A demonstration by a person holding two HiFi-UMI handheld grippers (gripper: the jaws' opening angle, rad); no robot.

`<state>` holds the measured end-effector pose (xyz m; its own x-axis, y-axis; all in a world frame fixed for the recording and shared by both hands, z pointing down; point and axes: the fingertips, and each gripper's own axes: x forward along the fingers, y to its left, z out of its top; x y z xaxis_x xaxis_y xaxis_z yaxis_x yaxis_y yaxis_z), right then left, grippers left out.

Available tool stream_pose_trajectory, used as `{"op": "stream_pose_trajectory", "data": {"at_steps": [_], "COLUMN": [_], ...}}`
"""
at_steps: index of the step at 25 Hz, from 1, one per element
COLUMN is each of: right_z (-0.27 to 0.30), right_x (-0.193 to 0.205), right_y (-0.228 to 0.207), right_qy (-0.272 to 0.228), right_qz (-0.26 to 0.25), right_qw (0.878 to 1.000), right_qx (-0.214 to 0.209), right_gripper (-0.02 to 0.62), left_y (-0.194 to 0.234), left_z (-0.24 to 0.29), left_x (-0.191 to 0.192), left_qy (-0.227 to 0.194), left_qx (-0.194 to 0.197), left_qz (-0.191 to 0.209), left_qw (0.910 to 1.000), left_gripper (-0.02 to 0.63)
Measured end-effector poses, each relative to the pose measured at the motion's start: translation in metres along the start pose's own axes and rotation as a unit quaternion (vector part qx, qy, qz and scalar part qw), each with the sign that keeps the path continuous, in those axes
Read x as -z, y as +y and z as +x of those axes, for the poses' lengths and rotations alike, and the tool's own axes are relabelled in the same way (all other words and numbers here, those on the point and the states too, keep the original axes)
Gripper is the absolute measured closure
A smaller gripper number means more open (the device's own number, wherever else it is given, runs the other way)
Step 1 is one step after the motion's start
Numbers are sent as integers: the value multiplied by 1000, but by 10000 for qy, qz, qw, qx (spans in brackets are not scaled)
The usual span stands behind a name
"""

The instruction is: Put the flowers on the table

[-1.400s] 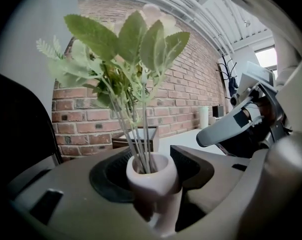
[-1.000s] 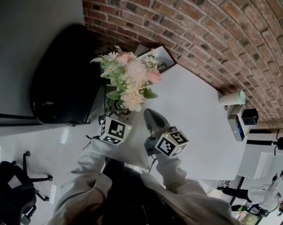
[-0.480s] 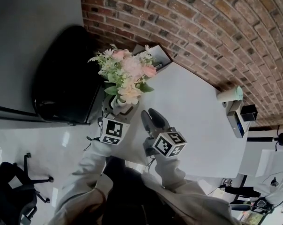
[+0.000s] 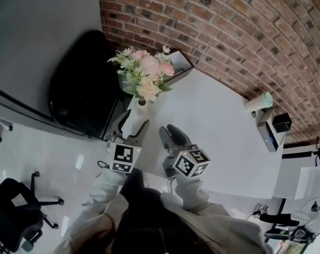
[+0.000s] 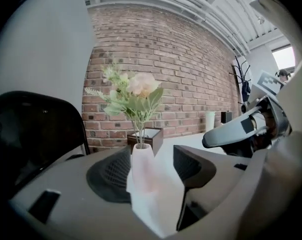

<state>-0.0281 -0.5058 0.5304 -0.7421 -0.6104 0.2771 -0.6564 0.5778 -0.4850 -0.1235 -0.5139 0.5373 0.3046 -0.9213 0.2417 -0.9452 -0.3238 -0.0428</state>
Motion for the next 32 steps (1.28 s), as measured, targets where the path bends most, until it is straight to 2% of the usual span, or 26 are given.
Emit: {"op": "stream_pose_trajectory", "data": {"at_steps": [2, 3, 4, 5, 13, 20, 24, 32], "right_z": [-7, -11, -15, -20, -56, -93, -109, -127], "right_x": [3, 6, 10, 12, 15, 16, 21, 32], "right_y": [11, 18, 24, 30, 57, 73, 80, 87], "right_qy": [44, 87, 127, 150, -101, -297, -326, -264], "right_qz": [-131, -218, -301, -366, -516, -748, -851, -818], "right_qw": [9999, 9996, 9993, 9990, 9980, 9961, 9949, 9950], "right_qx": [-85, -134, -182, -222, -339, -362, -428, -502], "right_gripper": [520, 526, 529, 536, 593, 595, 595, 595], "left_y": [-6, -9, -14, -20, -59, -93, -111, -121], "left_z": [-16, -25, -34, -42, -88, -118, -128, -143], "left_x": [-5, -7, -8, -10, -16, -12, -9, -6], "left_qy": [18, 28, 38, 58, 139, 176, 202, 209], "left_qx": [-102, -136, -147, -139, -59, -19, -1, -115], "left_qz": [-44, -74, -106, -131, -473, -594, -532, -574], "left_qw": [9999, 9999, 9998, 9998, 9988, 9981, 9984, 9981], "left_gripper": [452, 520, 576, 598, 603, 603, 603, 603]}}
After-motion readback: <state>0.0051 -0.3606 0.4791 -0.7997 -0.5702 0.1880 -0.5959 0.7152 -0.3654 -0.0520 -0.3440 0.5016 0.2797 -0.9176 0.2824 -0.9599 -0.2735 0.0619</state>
